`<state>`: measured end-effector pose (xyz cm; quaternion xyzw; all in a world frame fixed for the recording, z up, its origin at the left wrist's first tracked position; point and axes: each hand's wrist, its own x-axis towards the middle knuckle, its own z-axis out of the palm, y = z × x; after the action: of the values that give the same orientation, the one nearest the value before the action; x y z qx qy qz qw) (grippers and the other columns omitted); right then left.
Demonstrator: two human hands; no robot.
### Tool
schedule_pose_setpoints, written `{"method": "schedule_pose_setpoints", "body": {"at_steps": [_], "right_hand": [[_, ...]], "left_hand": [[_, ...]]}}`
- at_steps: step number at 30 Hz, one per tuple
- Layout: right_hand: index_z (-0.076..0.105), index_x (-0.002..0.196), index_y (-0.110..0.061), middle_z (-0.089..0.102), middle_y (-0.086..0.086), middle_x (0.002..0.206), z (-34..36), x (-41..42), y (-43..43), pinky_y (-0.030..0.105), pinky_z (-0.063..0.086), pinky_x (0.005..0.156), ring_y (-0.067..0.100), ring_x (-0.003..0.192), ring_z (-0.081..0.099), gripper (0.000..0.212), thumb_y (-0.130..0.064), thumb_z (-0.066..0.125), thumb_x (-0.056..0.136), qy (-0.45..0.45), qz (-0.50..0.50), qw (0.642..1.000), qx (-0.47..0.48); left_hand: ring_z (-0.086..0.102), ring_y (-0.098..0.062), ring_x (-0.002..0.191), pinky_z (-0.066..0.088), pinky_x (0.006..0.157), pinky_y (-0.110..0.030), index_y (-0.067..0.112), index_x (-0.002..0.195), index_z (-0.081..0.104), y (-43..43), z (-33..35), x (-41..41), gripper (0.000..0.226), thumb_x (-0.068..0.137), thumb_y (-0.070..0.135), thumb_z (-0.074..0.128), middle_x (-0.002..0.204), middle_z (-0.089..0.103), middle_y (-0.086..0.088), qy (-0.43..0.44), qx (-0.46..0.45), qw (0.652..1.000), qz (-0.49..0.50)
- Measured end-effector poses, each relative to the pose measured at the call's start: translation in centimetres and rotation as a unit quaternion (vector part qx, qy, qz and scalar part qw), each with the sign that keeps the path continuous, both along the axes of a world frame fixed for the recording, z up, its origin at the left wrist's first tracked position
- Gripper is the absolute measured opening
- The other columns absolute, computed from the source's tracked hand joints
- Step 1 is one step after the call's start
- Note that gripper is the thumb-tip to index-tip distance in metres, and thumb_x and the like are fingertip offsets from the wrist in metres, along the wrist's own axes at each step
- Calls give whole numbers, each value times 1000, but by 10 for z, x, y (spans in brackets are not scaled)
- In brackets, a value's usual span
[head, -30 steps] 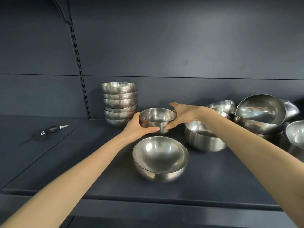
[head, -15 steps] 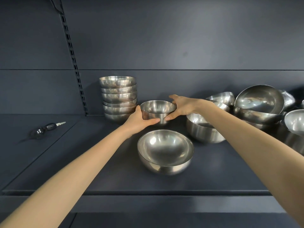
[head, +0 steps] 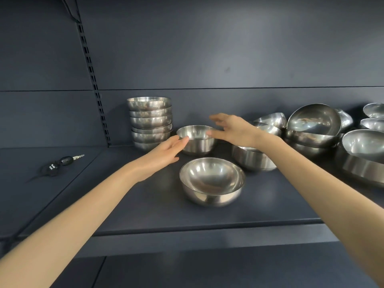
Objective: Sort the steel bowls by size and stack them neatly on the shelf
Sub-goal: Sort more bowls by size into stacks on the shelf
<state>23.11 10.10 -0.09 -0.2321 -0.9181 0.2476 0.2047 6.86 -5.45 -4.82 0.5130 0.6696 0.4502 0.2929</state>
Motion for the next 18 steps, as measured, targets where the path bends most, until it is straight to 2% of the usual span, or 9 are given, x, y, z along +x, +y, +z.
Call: {"method": "schedule_pose_setpoints", "body": {"at_steps": [3, 5, 7, 8, 9, 11, 13, 16, 18], "right_hand": [[52, 134, -18, 56, -11, 129, -5, 23, -23, 9, 38, 97, 1, 120, 52, 48, -44, 53, 93, 41, 33, 997, -58], [55, 131, -26, 57, -19, 128, -11, 35, -32, 17, 39, 104, -6, 118, 51, 58, -62, 50, 85, 27, 66, 993, -97], [48, 136, -31, 52, -22, 135, -18, 46, -38, 29, 34, 111, -5, 126, 45, 81, -81, 48, 72, -10, 84, 989, -124], [42, 141, -32, 48, -22, 140, -21, 51, -42, 30, 31, 114, -5, 129, 42, 89, -84, 47, 70, -30, 89, 986, -136], [36, 145, -31, 42, -22, 144, -24, 56, -45, 28, 28, 115, -6, 132, 38, 91, -82, 47, 70, -47, 94, 983, -148], [26, 149, -28, 31, -20, 151, -28, 63, -52, 14, 27, 108, -6, 134, 31, 92, -74, 49, 72, -62, 103, 977, -176], [16, 151, -28, 25, -23, 149, -32, 68, -59, 6, 31, 96, -5, 135, 27, 112, -82, 56, 62, -75, 103, 976, -175], [9, 152, -30, 29, -26, 144, -38, 75, -62, 10, 36, 93, -1, 133, 34, 137, -86, 66, 40, -87, 83, 976, -182], [5, 152, -31, 34, -31, 137, -39, 81, -63, 11, 37, 96, -2, 129, 39, 145, -86, 69, 34, -90, 80, 973, -196]], "left_hand": [[34, -3, 137, 26, 118, -35, 34, 152, 13, -23, 0, 6, 111, 62, 88, 51, 155, 25, 18, 11, -9, 998, -57], [30, 0, 138, 25, 117, -30, 27, 153, 10, -30, -4, 11, 127, 54, 84, 66, 155, 24, 15, 20, -15, 995, -96], [27, 3, 138, 26, 115, -23, 26, 153, 5, -37, -6, 19, 128, 56, 69, 75, 154, 22, 18, 44, -47, 990, -124], [28, 3, 138, 27, 115, -24, 28, 153, 2, -40, -7, 22, 128, 54, 63, 76, 153, 23, 21, 53, -60, 988, -129], [30, 2, 137, 28, 116, -26, 30, 153, 1, -42, -9, 23, 129, 53, 60, 76, 152, 25, 22, 59, -69, 988, -129], [35, 0, 135, 30, 116, -30, 30, 153, 1, -47, -11, 25, 132, 50, 57, 79, 146, 31, 23, 64, -74, 987, -126], [39, 1, 132, 33, 113, -27, 29, 153, 4, -51, -13, 29, 131, 50, 56, 81, 141, 35, 24, 66, -69, 988, -118], [50, 12, 117, 41, 99, -14, 23, 150, 15, -54, -13, 34, 118, 59, 44, 88, 130, 46, 26, 43, -43, 991, -117], [54, 11, 113, 43, 95, -12, 23, 146, 22, -56, -14, 36, 105, 63, 37, 85, 126, 52, 24, 30, -30, 992, -115]]}}
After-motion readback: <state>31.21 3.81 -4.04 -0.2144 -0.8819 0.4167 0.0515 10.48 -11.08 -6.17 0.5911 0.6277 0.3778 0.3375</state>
